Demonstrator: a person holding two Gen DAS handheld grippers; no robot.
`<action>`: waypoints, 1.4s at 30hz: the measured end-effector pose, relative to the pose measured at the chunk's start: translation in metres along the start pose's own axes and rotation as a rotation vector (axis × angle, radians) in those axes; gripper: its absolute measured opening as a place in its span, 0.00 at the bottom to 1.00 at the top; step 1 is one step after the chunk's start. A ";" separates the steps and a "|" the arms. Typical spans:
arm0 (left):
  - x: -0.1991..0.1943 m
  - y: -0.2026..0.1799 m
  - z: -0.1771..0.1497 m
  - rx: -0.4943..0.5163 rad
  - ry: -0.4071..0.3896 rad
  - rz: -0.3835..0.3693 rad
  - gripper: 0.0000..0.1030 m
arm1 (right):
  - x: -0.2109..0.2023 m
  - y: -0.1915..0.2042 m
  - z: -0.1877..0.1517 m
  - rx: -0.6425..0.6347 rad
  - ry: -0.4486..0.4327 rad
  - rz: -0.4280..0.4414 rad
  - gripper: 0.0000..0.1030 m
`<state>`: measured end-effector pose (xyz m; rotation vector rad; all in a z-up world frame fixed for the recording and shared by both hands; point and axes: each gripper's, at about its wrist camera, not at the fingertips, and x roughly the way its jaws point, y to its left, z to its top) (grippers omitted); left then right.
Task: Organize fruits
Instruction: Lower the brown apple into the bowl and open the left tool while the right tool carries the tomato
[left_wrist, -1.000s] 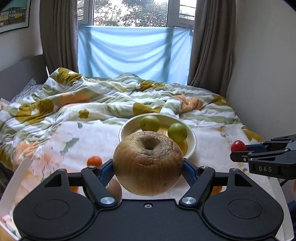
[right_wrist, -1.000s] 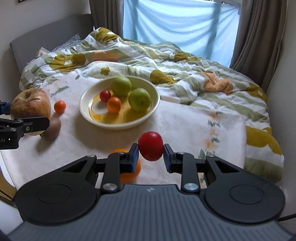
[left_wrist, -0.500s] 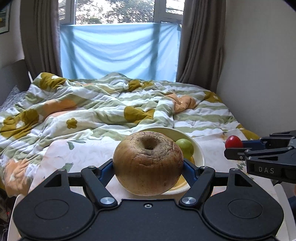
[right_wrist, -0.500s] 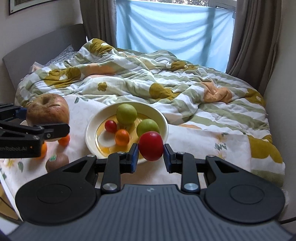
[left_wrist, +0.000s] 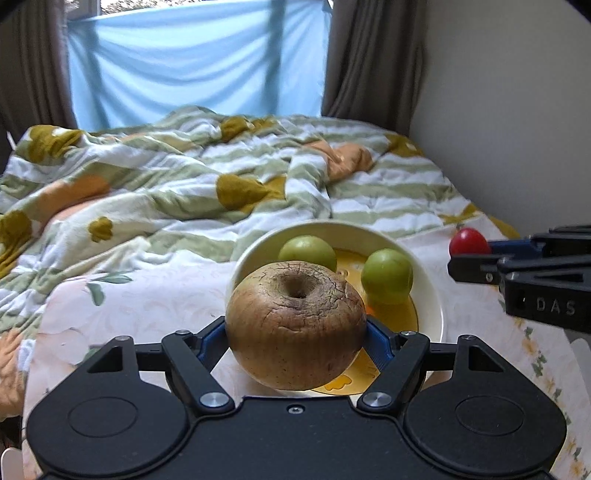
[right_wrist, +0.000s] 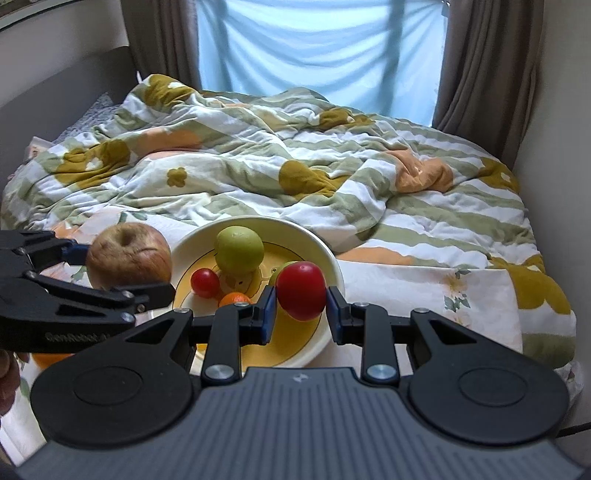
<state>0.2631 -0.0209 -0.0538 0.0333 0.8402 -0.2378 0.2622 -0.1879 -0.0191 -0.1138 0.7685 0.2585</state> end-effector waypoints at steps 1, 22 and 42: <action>0.004 0.001 0.000 0.004 0.010 -0.006 0.77 | 0.002 0.000 0.000 0.004 0.003 -0.005 0.43; 0.040 -0.005 -0.007 0.122 0.073 -0.073 0.79 | 0.022 0.000 -0.001 0.096 0.043 -0.092 0.43; -0.027 0.019 -0.010 -0.023 0.002 0.054 1.00 | 0.037 0.018 0.024 0.007 0.046 0.032 0.43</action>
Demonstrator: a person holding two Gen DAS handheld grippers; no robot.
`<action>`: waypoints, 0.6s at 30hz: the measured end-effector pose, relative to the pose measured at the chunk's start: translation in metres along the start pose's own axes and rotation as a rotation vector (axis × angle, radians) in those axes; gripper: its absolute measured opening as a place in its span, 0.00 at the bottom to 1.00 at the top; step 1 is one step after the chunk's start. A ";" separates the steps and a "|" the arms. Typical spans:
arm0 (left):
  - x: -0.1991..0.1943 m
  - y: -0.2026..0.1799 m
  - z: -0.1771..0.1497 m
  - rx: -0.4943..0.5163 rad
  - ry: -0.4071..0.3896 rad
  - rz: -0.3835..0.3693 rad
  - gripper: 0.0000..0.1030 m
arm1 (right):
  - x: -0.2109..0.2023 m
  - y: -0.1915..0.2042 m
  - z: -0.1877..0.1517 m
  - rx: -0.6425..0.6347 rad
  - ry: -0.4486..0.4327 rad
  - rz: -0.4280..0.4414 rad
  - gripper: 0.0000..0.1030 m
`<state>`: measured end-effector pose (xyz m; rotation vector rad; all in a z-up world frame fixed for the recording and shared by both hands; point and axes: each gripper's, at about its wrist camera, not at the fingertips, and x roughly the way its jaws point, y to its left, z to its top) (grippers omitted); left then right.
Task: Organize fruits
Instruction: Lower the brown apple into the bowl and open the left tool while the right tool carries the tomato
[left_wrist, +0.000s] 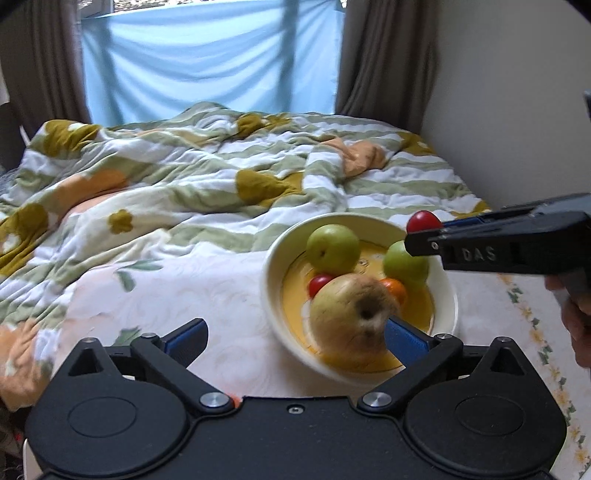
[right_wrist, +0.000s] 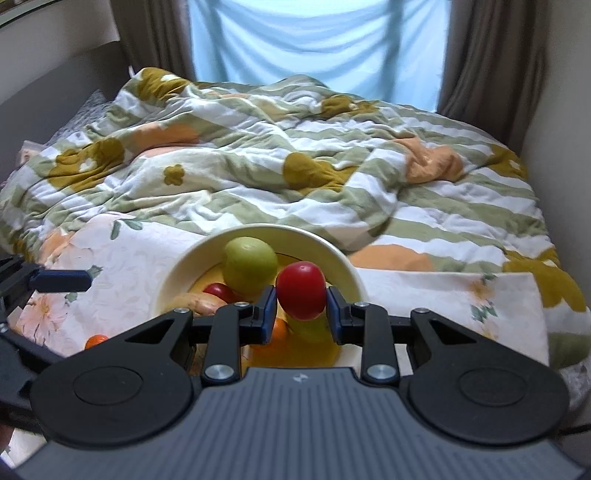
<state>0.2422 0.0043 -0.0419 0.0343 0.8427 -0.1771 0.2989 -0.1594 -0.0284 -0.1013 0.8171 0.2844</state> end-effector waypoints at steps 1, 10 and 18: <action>-0.002 0.001 -0.001 -0.004 0.001 0.011 1.00 | 0.004 0.002 0.001 -0.006 0.003 0.010 0.43; -0.013 0.011 -0.017 -0.080 0.013 0.054 1.00 | 0.033 0.008 0.004 -0.030 0.028 0.057 0.43; -0.023 0.010 -0.026 -0.107 0.011 0.091 1.00 | 0.024 0.011 -0.001 -0.076 -0.054 0.054 0.99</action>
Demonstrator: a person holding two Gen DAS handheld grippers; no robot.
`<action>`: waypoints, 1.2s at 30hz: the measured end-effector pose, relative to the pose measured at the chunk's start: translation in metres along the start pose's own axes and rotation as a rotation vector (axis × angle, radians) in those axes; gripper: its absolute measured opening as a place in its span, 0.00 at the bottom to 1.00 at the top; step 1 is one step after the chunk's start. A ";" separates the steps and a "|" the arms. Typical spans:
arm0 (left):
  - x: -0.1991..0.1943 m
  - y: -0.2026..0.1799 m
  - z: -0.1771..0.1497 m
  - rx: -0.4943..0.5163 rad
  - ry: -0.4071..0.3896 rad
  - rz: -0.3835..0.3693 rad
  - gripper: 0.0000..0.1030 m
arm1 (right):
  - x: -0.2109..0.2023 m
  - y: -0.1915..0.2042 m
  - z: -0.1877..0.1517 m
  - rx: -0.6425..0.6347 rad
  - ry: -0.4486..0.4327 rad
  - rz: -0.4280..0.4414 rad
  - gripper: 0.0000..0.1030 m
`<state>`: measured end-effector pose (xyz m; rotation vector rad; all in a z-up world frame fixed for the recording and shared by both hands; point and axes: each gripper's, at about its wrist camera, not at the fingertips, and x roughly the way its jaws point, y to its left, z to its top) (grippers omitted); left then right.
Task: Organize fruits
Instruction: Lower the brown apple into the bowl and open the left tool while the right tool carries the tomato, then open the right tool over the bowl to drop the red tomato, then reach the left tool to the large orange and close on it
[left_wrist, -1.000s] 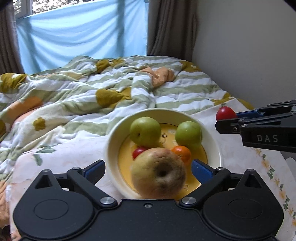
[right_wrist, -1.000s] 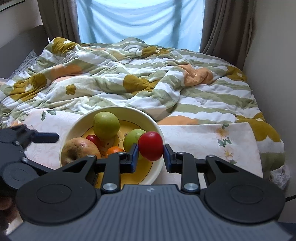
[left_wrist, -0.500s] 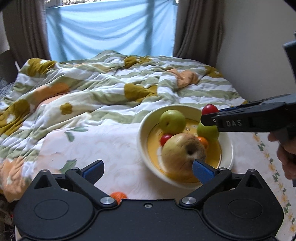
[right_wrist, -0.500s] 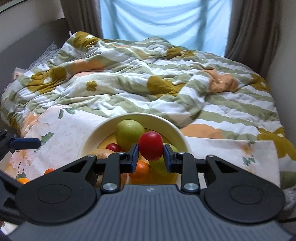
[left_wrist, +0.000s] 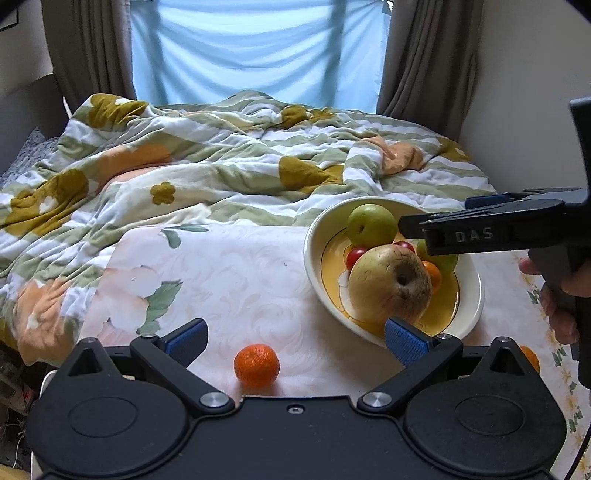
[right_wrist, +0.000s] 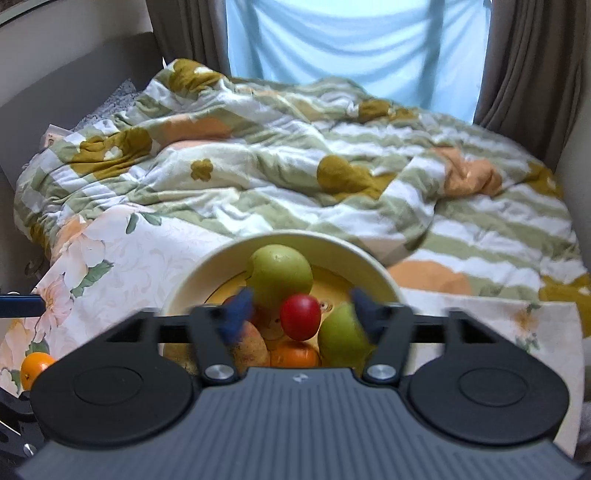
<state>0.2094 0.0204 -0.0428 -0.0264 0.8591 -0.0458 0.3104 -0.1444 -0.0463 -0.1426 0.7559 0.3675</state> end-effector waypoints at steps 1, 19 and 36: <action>-0.001 0.000 -0.001 -0.006 -0.001 0.001 1.00 | -0.003 0.001 -0.001 -0.006 -0.010 -0.004 1.00; -0.053 -0.006 -0.007 -0.015 -0.087 0.045 1.00 | -0.055 -0.003 -0.005 -0.009 -0.043 -0.007 1.00; -0.129 0.009 -0.040 -0.022 -0.188 0.128 1.00 | -0.148 -0.002 -0.026 0.015 -0.113 -0.030 1.00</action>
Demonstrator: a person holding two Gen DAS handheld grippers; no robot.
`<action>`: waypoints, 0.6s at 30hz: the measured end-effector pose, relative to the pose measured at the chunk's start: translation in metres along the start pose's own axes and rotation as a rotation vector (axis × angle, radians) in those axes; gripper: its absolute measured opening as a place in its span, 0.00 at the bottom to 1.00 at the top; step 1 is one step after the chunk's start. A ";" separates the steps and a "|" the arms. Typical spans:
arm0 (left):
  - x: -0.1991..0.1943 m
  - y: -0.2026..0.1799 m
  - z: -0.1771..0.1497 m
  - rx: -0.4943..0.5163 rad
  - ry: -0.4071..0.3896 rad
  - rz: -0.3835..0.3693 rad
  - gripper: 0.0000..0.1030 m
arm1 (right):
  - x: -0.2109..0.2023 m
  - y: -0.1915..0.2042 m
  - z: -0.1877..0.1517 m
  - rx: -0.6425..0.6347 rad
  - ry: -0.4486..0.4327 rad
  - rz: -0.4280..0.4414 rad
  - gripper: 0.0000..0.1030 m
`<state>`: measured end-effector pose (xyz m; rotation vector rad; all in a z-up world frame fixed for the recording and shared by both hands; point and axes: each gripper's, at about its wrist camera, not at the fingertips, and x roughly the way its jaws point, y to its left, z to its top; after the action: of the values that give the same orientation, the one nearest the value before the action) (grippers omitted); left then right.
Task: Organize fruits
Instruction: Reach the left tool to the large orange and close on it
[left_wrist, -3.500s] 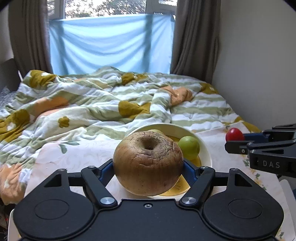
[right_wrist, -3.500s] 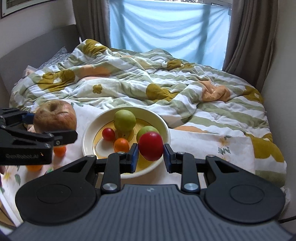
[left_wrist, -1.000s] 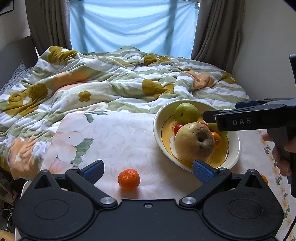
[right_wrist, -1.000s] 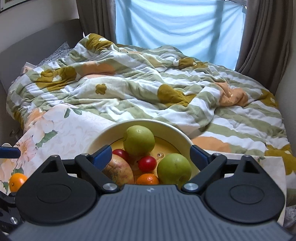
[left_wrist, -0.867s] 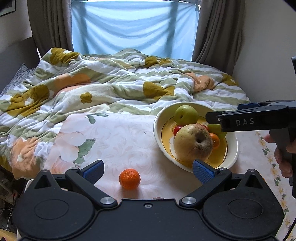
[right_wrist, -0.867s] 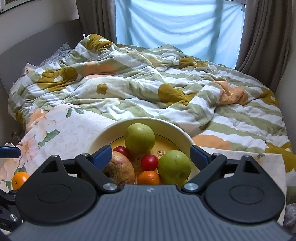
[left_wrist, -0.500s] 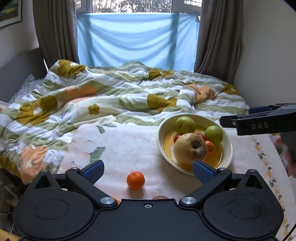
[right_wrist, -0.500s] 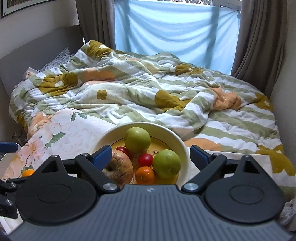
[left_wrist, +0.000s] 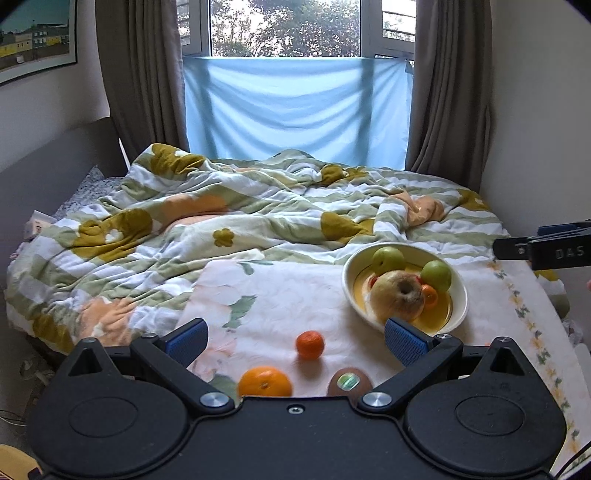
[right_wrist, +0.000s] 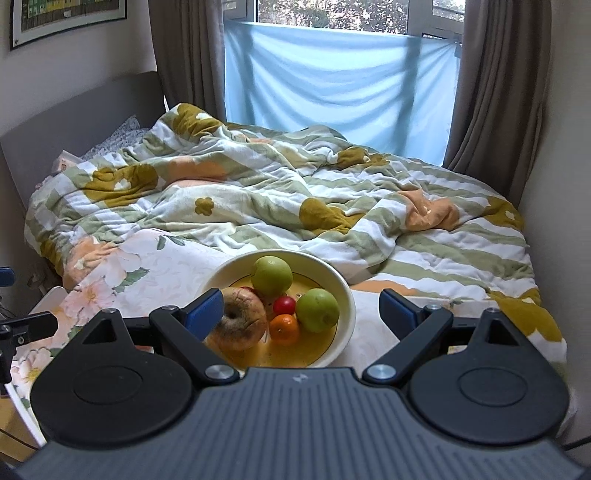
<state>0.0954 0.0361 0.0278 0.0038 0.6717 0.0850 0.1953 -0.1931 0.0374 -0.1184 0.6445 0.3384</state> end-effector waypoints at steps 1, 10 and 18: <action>-0.002 0.003 -0.002 0.003 0.002 0.001 1.00 | -0.004 0.001 -0.002 0.004 -0.002 0.001 1.00; 0.001 0.035 -0.027 0.056 0.041 -0.026 1.00 | -0.020 0.034 -0.031 -0.001 0.012 0.009 1.00; 0.029 0.059 -0.047 0.113 0.065 -0.081 1.00 | -0.005 0.059 -0.066 0.042 0.065 -0.042 1.00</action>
<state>0.0841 0.0964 -0.0250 0.0828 0.7403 -0.0305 0.1336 -0.1527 -0.0123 -0.1028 0.7124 0.2814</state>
